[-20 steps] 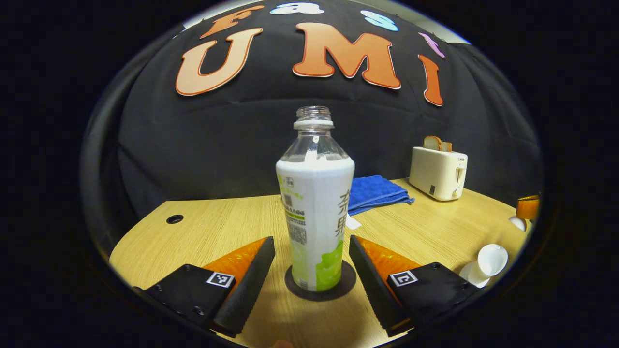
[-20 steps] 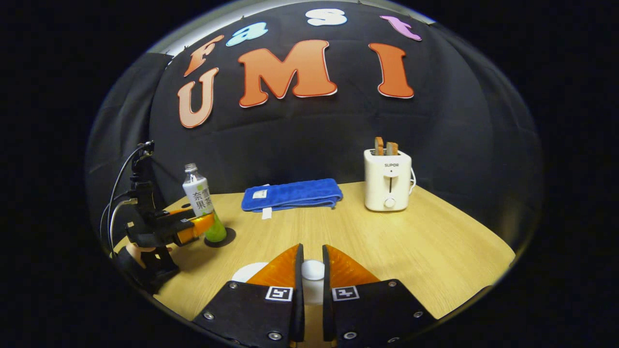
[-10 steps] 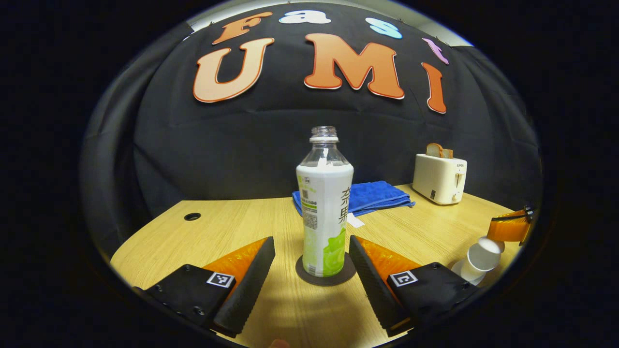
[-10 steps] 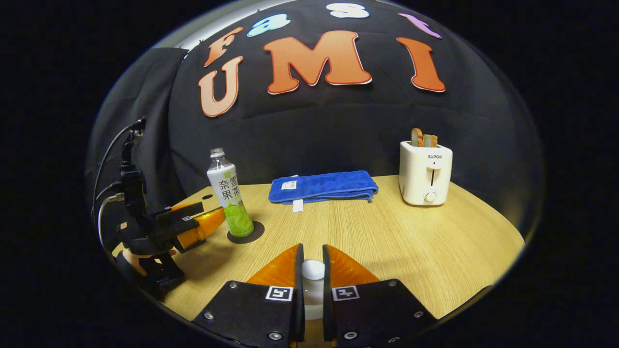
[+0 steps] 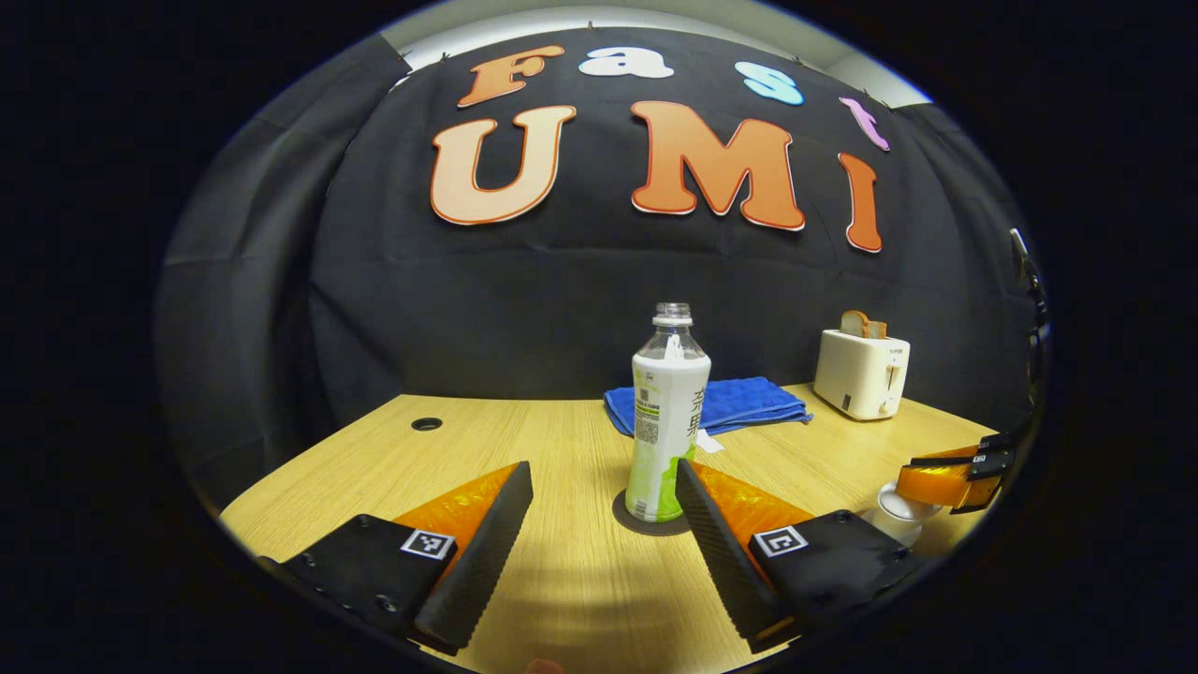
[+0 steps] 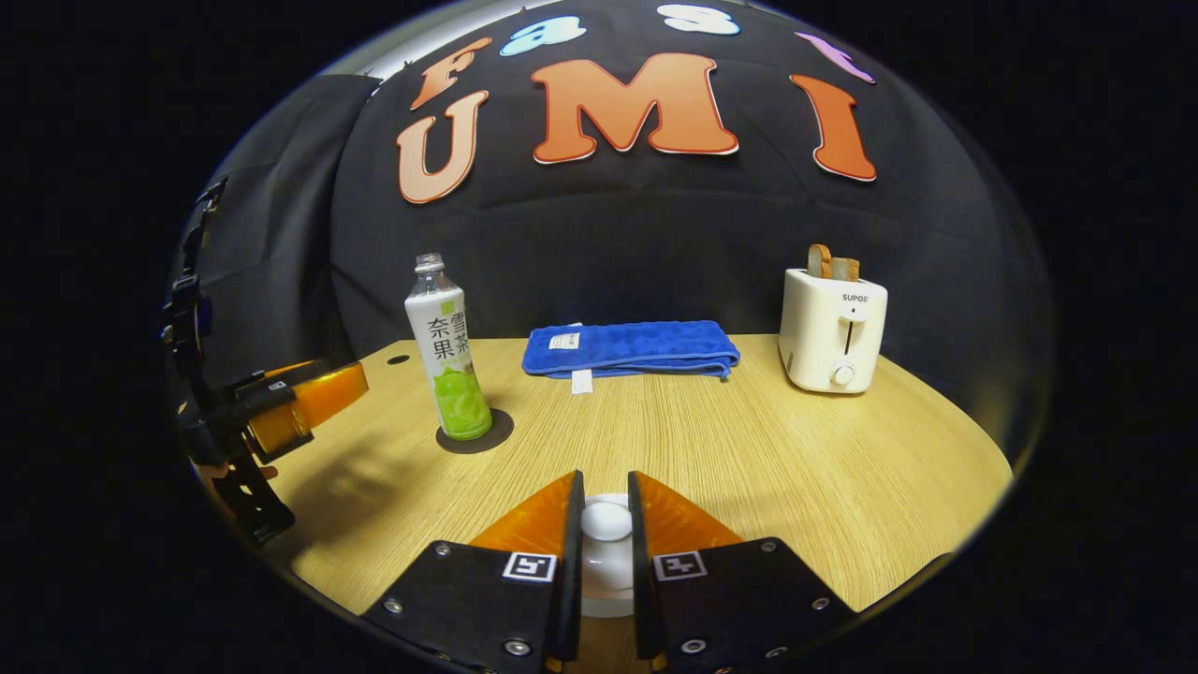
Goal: Open the teacup lid with one hand, grasp the water bottle and pour water into the teacup with the other hand; after pouring, place the water bottle on the coaster and then close the teacup lid.
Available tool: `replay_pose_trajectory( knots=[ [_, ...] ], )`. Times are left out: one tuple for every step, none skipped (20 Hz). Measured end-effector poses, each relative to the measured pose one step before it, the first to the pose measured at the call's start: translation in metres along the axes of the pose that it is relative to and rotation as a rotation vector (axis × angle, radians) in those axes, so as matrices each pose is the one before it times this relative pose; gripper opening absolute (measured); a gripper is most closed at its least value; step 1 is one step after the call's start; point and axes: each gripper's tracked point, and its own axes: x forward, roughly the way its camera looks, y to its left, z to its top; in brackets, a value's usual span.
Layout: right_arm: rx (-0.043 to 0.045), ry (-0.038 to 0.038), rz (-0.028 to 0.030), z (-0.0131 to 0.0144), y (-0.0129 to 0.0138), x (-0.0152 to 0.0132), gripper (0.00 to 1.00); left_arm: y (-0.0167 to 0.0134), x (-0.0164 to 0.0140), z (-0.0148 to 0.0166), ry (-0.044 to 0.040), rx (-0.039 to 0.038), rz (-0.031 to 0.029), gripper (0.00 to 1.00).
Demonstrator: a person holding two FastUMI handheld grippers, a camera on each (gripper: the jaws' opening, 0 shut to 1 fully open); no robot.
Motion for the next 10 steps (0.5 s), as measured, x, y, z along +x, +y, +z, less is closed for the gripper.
replay_pose_trajectory(
  knots=[
    [0.00432,-0.00156,-0.00326,0.00071,-0.00064,-0.00133,0.25,0.00364,-0.00298,0.00125,-0.00626,0.00236,0.00896,1.00],
    [0.00115,-0.00209,0.00052,0.00093,-0.00051,-0.00166,0.21,0.00186,-0.00201,-0.00009,-0.00443,-0.00133,0.00551,1.00],
    [0.00043,-0.00202,-0.00400,0.00102,-0.00121,-0.00202,0.27,0.00210,-0.00139,-0.00044,0.00019,-0.00341,0.00613,1.00],
    [0.00174,-0.00820,-0.00378,0.00322,-0.00151,-0.00253,0.28,0.00232,-0.00164,-0.00106,0.00166,-0.00427,0.00434,1.00],
    [0.00586,-0.01685,-0.00228,0.00568,-0.00153,-0.00387,0.25,0.00254,-0.00091,-0.00159,0.00359,-0.00416,0.00313,1.00],
    [0.00523,-0.01599,-0.00255,0.00570,-0.00160,-0.00453,0.28,0.00214,-0.00146,-0.00254,0.00441,-0.00384,0.00452,1.00],
    [0.00029,-0.01253,-0.00380,0.00515,-0.00158,-0.00368,0.45,0.00185,-0.00201,-0.00061,0.00277,-0.00239,0.00541,1.00],
    [-0.00450,-0.01141,-0.00674,0.00600,-0.00197,-0.00492,0.54,0.00287,-0.00223,0.00013,-0.00182,-0.00094,0.00725,0.96],
    [-0.00694,-0.01298,-0.00909,0.00561,-0.00416,-0.00434,0.64,0.00365,-0.00202,0.00271,-0.00586,0.00575,0.01000,0.97],
    [-0.00467,-0.01223,-0.00715,0.00634,-0.00310,-0.00506,0.74,0.00215,-0.00265,0.00253,-0.00474,0.00771,0.00899,1.00]
  ],
)
